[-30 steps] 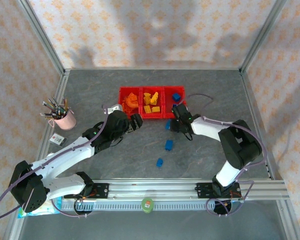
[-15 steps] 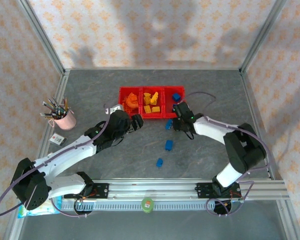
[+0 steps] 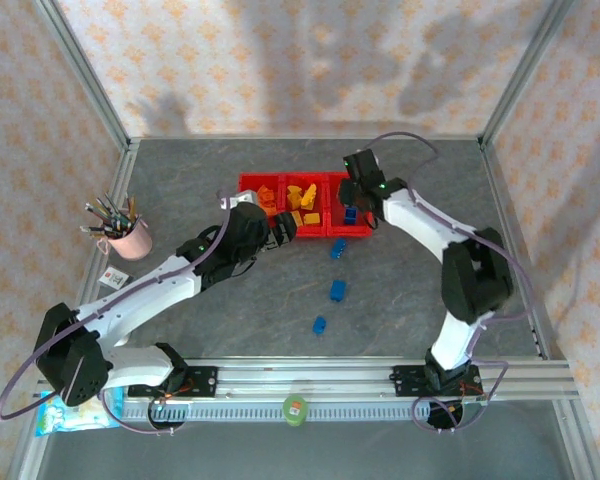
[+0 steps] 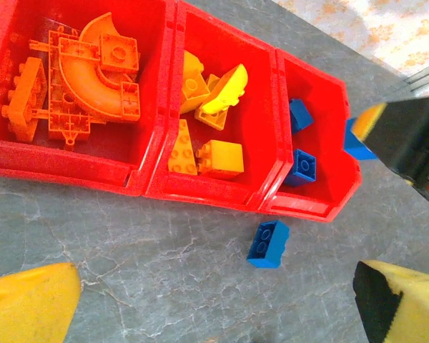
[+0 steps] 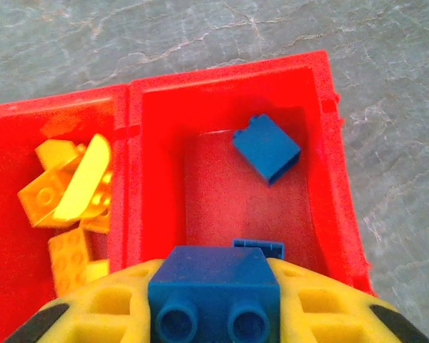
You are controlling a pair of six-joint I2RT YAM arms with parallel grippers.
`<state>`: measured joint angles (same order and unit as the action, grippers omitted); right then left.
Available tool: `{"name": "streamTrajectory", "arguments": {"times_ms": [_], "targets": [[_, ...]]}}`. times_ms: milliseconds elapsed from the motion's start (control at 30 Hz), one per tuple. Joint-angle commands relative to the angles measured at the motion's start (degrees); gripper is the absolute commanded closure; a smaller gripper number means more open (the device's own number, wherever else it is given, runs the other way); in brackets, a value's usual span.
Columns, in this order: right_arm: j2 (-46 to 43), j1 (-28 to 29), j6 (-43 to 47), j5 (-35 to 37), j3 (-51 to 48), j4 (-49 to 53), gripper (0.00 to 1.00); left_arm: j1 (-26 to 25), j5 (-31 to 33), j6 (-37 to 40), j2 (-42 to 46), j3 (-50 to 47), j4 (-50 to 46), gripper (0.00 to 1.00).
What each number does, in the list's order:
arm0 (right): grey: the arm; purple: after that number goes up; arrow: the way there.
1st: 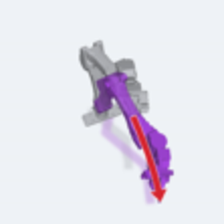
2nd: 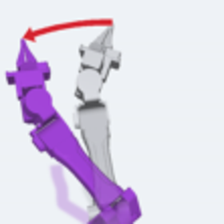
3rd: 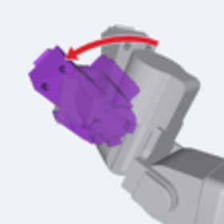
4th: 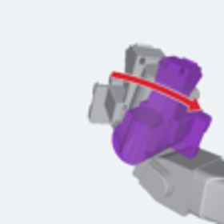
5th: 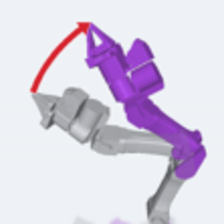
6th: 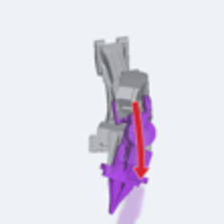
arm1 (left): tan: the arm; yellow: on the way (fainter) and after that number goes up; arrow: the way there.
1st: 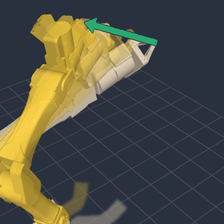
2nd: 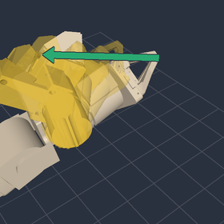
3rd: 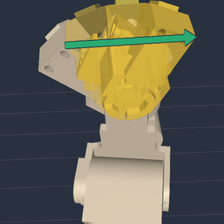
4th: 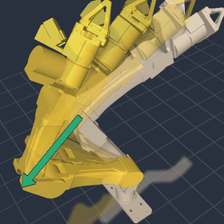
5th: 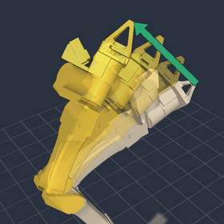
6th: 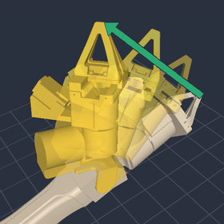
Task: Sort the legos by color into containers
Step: Place the lego in the container.
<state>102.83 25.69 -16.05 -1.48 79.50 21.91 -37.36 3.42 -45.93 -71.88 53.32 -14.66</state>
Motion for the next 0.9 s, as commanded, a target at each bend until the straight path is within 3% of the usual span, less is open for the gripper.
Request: {"name": "streamTrajectory", "arguments": {"times_ms": [0, 167, 300, 400, 533, 867], "targets": [[6.45, -0.55, -0.10, 0.56, 7.00, 2.41, 0.72, 1.36, 0.45, 1.90, -1.04, 1.70, 1.12, 0.01], [13.61, -1.64, -0.18, 2.36, 14.82, 4.54, 0.67, 2.42, 0.18, 2.23, -1.02, 1.70, 1.17, 0.01], [13.20, -1.96, -0.52, -0.38, 16.86, 4.12, 0.53, 2.74, 0.18, 2.60, -0.66, 1.66, 0.64, 0.01], [11.06, -1.96, -0.32, -2.03, 16.41, 3.93, 0.50, 2.82, 0.44, 2.94, -0.38, 2.05, -0.24, 0.01], [6.81, -1.55, 0.27, -4.34, 11.96, 4.62, 0.47, 2.80, 0.45, 2.95, 0.72, 1.50, -1.11, 0.01], [-6.98, 4.42, -5.20, -1.34, -11.62, 1.80, 0.36, 1.48, -1.11, 0.49, 2.82, -3.46, -0.26, 0.01]]}}
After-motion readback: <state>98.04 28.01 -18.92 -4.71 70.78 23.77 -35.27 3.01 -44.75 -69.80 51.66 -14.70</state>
